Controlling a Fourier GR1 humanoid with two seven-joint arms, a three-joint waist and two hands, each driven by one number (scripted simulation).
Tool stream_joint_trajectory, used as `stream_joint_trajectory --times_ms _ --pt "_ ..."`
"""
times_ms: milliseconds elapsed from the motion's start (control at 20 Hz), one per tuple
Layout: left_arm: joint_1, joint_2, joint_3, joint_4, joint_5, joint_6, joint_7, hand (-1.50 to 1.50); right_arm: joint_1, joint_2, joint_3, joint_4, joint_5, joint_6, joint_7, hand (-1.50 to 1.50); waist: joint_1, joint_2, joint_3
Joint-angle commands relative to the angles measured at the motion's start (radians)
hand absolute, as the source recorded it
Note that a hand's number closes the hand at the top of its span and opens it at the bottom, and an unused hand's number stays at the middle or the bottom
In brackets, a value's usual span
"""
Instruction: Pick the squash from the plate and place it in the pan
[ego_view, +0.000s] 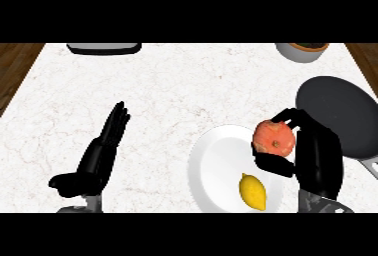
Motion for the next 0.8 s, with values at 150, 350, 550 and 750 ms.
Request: stream_joint_trajectory --times_ms 150,350,550,750 --pt "0.012 0.015 0.029 0.023 0.008 -0.022 -0.031 0.0 -0.041 -0.025 -0.219 0.034 -0.177 -0.065 -0.057 1.5 0.005 0.002 0.0" --pt "-0.05 -0.027 0.012 0.108 -0.005 -0.018 -0.053 0.0 -0.07 -0.098 -0.347 0.187 -0.261 -0.128 -0.182 1.5 0.002 0.003 0.0" --pt "-0.033 -0.011 0.021 0.06 0.002 -0.02 -0.016 0.0 -0.124 -0.163 -0.453 0.405 -0.244 -0.303 -0.337 1.5 0.011 0.006 0.001" --pt "-0.007 -0.021 -0.016 0.026 -0.026 -0.012 -0.017 0.0 -0.193 -0.256 -0.55 0.641 -0.278 -0.402 -0.476 1.5 0.018 0.007 0.002"
